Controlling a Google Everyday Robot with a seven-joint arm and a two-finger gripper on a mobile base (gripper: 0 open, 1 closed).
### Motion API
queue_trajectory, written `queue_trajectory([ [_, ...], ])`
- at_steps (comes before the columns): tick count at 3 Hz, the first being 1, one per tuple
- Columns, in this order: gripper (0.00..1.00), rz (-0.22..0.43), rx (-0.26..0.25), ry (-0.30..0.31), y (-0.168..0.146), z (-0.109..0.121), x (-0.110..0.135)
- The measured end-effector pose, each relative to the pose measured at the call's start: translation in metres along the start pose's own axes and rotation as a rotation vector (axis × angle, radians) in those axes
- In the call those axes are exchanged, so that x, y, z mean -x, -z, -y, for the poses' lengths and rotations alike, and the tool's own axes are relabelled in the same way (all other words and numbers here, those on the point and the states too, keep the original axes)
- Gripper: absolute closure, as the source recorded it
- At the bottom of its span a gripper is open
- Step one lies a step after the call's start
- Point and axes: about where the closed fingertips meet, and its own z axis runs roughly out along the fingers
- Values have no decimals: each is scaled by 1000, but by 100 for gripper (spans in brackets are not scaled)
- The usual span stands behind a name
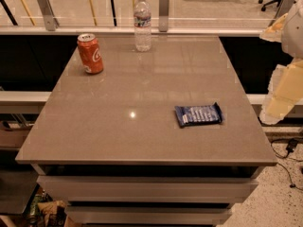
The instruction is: Move rxbar blueberry near water bottle
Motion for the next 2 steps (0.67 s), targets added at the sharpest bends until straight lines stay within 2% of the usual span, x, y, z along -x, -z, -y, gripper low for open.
queue_trajectory([
  [1,0,0,-2,1,0,0,0],
  [2,0,0,5,47,-9,8,3],
])
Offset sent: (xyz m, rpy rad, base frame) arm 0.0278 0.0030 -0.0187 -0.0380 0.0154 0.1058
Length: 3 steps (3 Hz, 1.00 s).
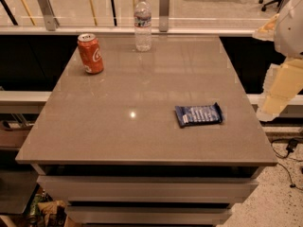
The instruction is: Move rxbar blueberry near water bottle
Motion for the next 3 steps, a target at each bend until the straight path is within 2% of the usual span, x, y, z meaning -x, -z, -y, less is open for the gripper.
queue_trajectory([
  [2,0,0,40,184,-51,6,15],
  [3,0,-5,66,255,-84,4,24],
])
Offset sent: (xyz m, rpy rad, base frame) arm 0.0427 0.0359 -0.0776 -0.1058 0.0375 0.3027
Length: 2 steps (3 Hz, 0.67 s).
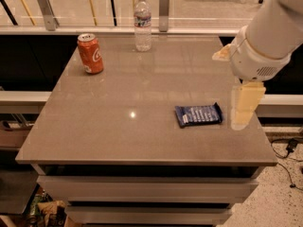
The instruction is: Move rxbar blueberry near water bottle
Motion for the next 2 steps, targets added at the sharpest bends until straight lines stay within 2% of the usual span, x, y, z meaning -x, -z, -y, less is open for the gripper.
queue_trajectory([
  [1,0,-2,21,36,-25,6,3],
  [2,0,-33,27,55,-38,16,0],
])
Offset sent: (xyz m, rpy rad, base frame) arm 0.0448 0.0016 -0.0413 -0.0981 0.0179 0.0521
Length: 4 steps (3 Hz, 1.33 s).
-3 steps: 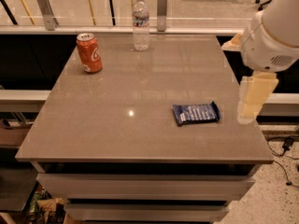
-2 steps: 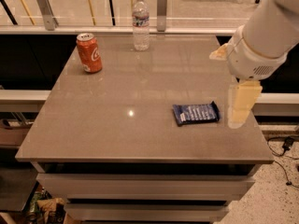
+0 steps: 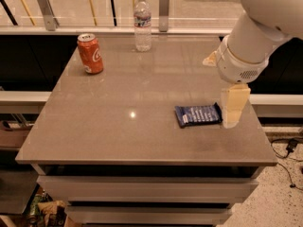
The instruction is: Move rxbar blueberry near water bottle
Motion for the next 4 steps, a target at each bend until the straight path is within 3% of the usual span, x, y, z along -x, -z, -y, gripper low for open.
queue_trajectory([
  [2,0,-74,73,24,-17,2,-4],
  [4,0,-42,115,20,-34,-13,3],
])
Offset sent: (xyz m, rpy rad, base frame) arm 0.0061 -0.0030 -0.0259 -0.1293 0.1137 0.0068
